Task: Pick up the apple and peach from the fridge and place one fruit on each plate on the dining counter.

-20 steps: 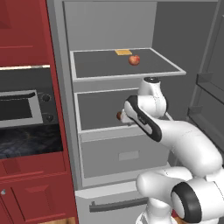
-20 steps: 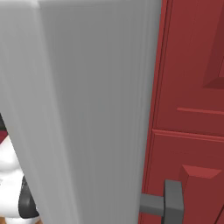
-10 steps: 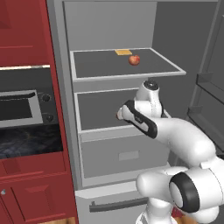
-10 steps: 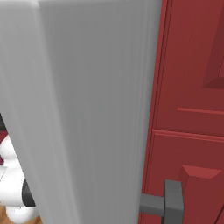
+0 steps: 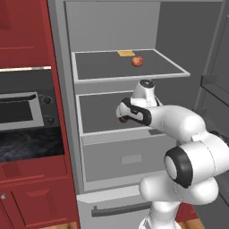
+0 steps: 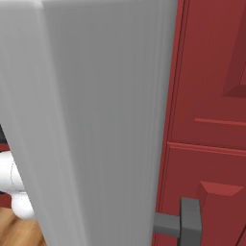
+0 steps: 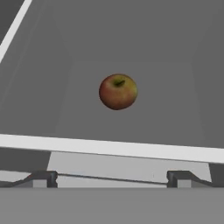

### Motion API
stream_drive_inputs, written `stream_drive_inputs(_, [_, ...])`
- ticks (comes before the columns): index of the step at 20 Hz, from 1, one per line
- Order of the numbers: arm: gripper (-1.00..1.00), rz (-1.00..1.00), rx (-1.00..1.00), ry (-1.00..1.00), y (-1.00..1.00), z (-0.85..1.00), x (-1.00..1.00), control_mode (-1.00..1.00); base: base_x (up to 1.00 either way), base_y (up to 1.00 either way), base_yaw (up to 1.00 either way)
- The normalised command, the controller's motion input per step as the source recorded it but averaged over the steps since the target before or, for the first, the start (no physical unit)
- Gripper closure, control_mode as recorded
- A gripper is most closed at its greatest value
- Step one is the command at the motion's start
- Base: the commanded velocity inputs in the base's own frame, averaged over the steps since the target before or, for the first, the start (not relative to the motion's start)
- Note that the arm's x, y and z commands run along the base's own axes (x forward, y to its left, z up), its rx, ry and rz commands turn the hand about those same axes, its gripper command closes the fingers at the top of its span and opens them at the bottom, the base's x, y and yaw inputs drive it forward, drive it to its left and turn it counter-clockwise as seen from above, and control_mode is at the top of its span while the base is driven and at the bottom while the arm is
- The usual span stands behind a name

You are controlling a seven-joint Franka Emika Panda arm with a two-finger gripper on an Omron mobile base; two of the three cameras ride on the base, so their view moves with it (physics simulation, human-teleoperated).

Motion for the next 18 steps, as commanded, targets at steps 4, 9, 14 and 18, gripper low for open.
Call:
stream_drive_inputs(4, [-1.0,0.0,0.0,0.0,-0.02,-0.33,0.0,-1.0,0.0,0.0,0.0])
stream_drive_inputs(9, [-1.0,0.0,0.0,0.0,0.0,-0.23,0.07,-1.0,0.0,0.0,0.0])
stream_drive_inputs(14, [-1.0,0.0,0.0,0.0,0.0,-0.07,0.33,-1.0,0.0,0.0,0.0])
stream_drive_inputs(18, [-1.0,0.0,0.0,0.0,0.0,0.0,0.12,-1.0,0.0,0.0,0.0])
